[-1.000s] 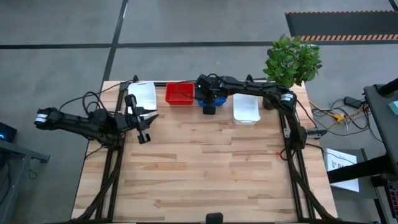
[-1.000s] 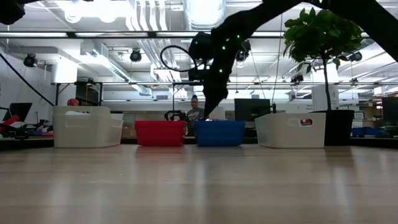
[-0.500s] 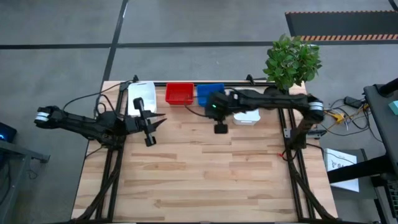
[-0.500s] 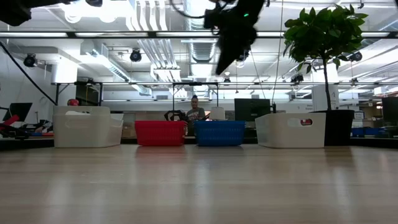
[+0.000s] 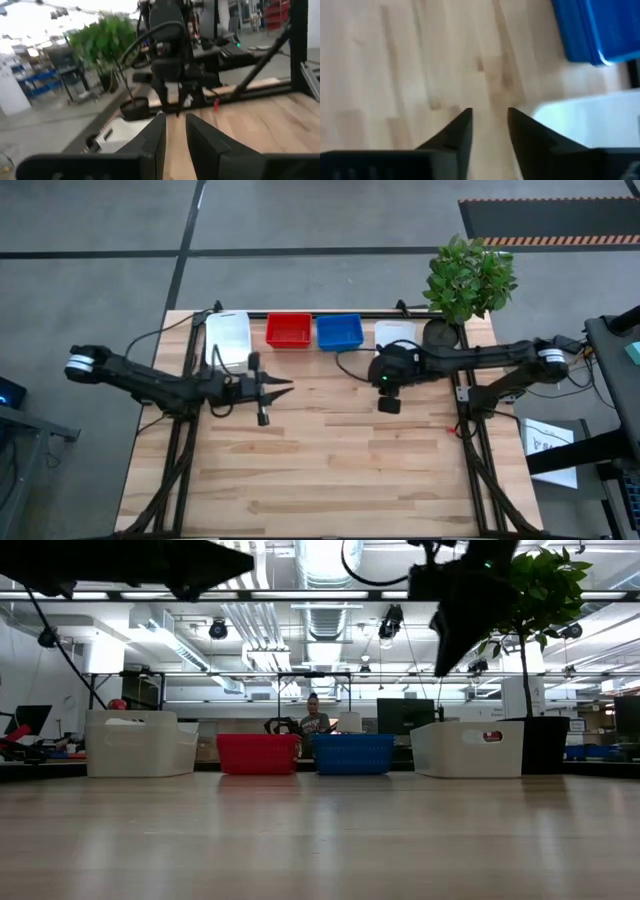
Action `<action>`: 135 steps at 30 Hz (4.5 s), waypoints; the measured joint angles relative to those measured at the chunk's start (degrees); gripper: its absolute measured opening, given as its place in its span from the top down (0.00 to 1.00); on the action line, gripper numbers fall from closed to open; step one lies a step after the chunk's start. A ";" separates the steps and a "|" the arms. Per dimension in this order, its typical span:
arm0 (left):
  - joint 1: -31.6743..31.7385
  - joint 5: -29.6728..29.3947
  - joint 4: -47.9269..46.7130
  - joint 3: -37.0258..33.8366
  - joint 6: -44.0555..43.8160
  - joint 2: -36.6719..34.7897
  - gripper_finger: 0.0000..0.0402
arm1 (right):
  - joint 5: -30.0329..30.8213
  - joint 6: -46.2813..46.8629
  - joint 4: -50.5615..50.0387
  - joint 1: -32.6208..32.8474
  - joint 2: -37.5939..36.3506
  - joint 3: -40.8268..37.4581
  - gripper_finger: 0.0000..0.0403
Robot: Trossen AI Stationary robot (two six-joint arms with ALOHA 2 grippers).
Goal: Stack baskets by color
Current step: Move the white bin to the center of the table, then adjust the stacked bins on the table
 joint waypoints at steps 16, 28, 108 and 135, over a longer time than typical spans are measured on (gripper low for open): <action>0.00 0.01 2.62 1.94 -2.67 2.52 0.86 | 8.95 -7.12 13.01 -5.78 -6.29 -18.54 0.53; -0.14 1.50 2.87 1.84 -2.72 -1.62 0.86 | 8.28 -9.05 18.60 -8.68 -4.32 -21.02 0.82; 42.00 5.01 -77.94 49.72 3.78 42.43 1.00 | -10.50 -5.02 37.25 3.23 -20.26 -24.38 0.91; 41.66 10.75 -75.81 47.41 11.23 31.76 1.00 | -10.53 -5.02 36.60 3.23 -20.11 -24.60 0.91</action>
